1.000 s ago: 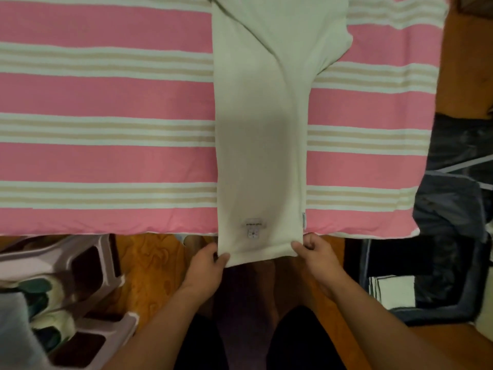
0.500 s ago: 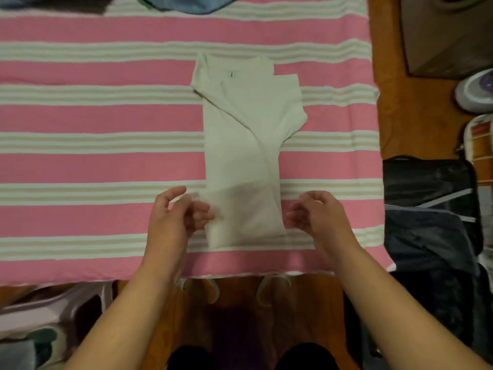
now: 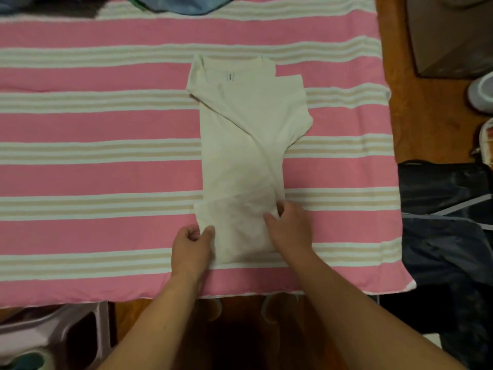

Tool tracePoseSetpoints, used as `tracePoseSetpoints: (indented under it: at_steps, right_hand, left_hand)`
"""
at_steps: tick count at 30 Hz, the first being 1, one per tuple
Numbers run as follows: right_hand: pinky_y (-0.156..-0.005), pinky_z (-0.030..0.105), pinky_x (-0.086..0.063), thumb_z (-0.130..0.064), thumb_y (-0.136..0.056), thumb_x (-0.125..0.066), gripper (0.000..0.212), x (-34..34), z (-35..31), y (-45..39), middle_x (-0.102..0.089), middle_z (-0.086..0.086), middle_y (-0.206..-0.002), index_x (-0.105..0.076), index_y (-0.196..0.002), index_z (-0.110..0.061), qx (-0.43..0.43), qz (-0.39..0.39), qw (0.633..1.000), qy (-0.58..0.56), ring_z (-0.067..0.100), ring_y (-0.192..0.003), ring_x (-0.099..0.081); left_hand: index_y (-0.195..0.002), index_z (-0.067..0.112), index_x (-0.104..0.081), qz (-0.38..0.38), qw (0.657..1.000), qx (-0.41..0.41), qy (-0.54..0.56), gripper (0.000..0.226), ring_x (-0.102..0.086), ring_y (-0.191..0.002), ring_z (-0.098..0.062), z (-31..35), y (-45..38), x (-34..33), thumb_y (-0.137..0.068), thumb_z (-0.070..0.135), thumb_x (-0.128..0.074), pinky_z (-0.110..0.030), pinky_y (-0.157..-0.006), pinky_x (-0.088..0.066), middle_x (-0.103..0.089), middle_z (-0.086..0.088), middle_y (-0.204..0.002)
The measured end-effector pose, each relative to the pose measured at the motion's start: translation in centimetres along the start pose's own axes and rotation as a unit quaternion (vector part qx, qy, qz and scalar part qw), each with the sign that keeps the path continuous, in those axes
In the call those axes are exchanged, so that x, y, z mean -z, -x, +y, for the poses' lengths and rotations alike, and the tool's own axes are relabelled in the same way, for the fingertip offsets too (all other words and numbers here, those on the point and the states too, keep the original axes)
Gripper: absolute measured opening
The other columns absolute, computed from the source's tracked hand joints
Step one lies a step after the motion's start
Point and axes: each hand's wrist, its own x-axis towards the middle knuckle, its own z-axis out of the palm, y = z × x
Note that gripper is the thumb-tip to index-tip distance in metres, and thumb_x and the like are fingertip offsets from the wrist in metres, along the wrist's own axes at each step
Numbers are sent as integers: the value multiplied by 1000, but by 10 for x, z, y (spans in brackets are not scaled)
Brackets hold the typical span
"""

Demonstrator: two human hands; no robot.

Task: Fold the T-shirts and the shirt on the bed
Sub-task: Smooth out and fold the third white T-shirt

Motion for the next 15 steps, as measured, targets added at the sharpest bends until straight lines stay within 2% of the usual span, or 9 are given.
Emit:
tracePoseSetpoints:
  at_steps: [2, 4, 5, 7, 10, 12, 13, 15]
  right_hand:
    - [-92, 44, -52, -47, -84, -64, 42, 3, -7, -9, -67, 0, -111, -64, -116, -20, -30, -19, 999, 0, 27, -106, -61]
    - [-87, 43, -54, -45, -79, -64, 41, 6, -11, -12, -70, 1, -104, -68, -111, -20, -49, -66, 997, -8, 29, -100, -65]
    - [-85, 41, -55, -42, -78, -64, 39, 8, -11, -12, -72, 2, -102, -69, -110, -20, -53, -89, 994, -18, 29, -98, -67]
    - [-79, 36, -55, -28, -82, -67, 29, 14, -9, -12, -74, 3, -100, -72, -109, -18, -68, -102, 988, -90, 27, -94, -69]
    - [-80, 38, -57, -21, -89, -64, 17, 22, -4, -9, -72, -1, -97, -70, -105, -19, -80, -55, 970, -225, 19, -87, -68]
    - [-78, 38, -56, -25, -90, -66, 11, 22, 0, -11, -68, -1, -97, -65, -99, -21, -54, -21, 974, -218, 21, -87, -66]
    - [-79, 37, -55, -28, -88, -69, 14, 21, 2, -12, -64, -1, -100, -63, -100, -22, -39, -15, 980, -194, 21, -89, -65]
    - [-81, 36, -53, -34, -85, -74, 31, 19, 7, -11, -55, -2, -108, -58, -111, -27, -36, -10, 987, -158, 18, -92, -61]
  left_hand:
    - [-101, 12, -63, -1, 1000, -1, 5, 24, -60, -80, -25, 12, -11, 1, -92, 32, -72, -47, -84, -56, -64, -6, -92]
    - [-89, 16, -65, -5, 1000, 12, 25, 16, -58, -74, -24, 20, -22, 2, -90, 30, -73, -52, -82, -58, -64, -5, -82]
    - [-84, 18, -65, -8, 999, 16, 32, 14, -57, -72, -24, 23, -25, 4, -91, 28, -72, -51, -78, -58, -63, -5, -78]
    - [-87, 13, -67, -26, 999, -5, 36, 14, -53, -68, -22, 29, -25, 7, -95, 24, -69, -42, -66, -53, -61, -6, -75]
    - [-92, 7, -65, -37, 995, -74, 47, 18, -46, -63, -20, 40, -23, 7, -98, 24, -66, -32, -58, -41, -53, -6, -72]
    - [-100, 14, -66, -20, 996, -76, 40, 13, -53, -65, -20, 43, -30, 5, -97, 26, -65, -31, -57, -45, -60, -4, -79]
    - [-105, 13, -65, -13, 998, -59, 15, 18, -57, -65, -19, 42, -33, 4, -96, 29, -65, -31, -58, -48, -63, -3, -83]
    - [-110, 1, -63, -23, 997, -22, -71, 43, -63, -65, -21, 31, -35, 1, -90, 39, -64, -33, -63, -54, -65, -5, -81]
